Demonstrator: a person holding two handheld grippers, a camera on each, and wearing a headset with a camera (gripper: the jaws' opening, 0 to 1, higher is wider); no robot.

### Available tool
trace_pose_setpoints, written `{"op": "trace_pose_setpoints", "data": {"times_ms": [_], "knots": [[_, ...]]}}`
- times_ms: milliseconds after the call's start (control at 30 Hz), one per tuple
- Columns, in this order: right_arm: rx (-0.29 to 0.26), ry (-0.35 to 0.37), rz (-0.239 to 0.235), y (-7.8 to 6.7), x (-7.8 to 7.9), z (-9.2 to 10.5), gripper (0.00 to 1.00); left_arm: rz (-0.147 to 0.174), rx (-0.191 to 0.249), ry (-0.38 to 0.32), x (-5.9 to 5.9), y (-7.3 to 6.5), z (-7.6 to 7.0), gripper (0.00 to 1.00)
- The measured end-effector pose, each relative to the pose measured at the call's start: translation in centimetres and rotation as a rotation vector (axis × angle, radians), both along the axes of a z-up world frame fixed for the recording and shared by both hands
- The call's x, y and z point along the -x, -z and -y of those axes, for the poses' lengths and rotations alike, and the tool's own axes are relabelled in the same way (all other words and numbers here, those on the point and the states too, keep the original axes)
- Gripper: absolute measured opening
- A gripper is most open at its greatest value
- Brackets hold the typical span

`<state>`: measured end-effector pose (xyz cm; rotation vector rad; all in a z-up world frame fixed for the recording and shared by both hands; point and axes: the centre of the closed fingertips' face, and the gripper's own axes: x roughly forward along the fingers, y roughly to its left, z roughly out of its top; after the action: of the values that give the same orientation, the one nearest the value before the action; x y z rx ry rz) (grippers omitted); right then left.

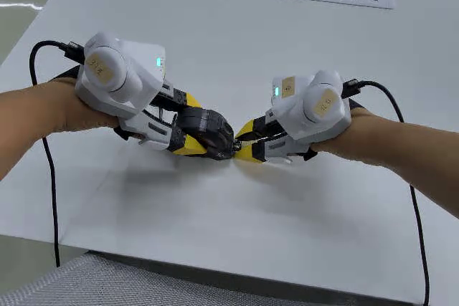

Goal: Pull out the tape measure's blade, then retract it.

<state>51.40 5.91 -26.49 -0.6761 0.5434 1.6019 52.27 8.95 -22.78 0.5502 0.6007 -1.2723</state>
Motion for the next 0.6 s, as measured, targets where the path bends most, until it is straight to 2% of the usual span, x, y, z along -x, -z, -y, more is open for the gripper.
{"op": "trace_pose_setpoints", "data": {"times_ms": [600], "knots": [[0.007, 0.002, -0.014, -0.16, 0.15, 0.17, 0.07, -0.003, -0.006, 0.0, 0.02, 0.02, 0.03, 0.28]]}}
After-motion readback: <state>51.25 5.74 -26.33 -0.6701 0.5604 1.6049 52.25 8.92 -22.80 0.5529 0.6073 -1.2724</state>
